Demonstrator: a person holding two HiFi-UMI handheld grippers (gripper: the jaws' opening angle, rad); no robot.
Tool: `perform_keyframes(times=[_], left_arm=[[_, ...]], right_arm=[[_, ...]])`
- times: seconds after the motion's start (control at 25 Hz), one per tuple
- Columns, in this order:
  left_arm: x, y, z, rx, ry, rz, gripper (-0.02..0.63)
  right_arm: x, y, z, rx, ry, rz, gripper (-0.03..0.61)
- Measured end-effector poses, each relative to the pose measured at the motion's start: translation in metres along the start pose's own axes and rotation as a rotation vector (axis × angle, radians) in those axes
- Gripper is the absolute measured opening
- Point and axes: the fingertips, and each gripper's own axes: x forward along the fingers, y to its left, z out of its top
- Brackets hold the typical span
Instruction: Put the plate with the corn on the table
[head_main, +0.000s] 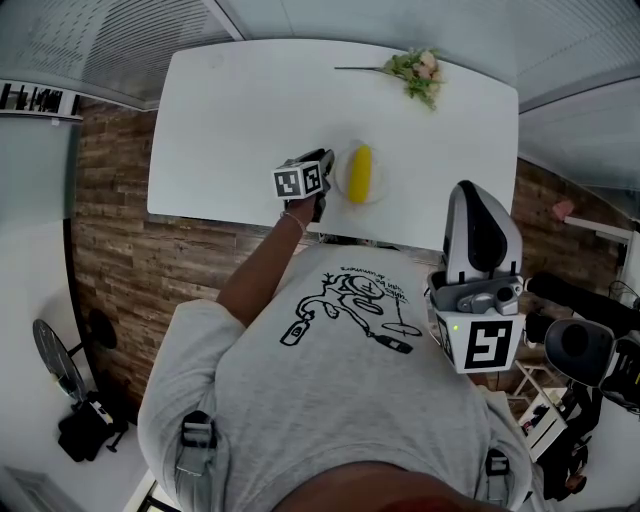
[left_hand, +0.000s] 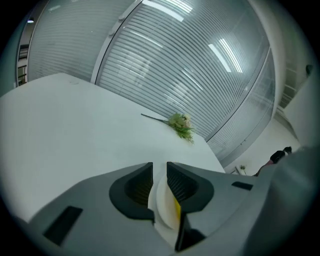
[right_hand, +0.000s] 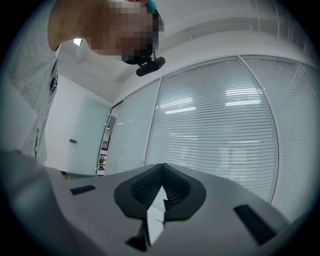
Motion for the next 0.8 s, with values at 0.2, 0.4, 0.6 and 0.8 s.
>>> perform_keyframes(times=[0.2,0.4,0.6,0.8], left_arm=[[-0.026,-0.021,0.032,0.094,-0.096,-0.015,0.095],[-0.061,-0.062,0.071,0.199,-0.21,-0.07,0.066],[-0.098,-0.102,0.108,0.278,-0.33,-0.11,0.054],[-0.139,-0.139,0.139,0.37,-0.437,-0.135,0.052]], right_arm=[[0.0,-0.002,-0.003,0.002,0.009,0.0,0.006],[0.001,-0.001,-0.005,0.004,0.017,0.003,0.006],[-0.001,-0.002,-0.006,0.006,0.022,0.005,0.006],[-0.001,-0.003,-0.008,0.009,0.027,0.007,0.006]])
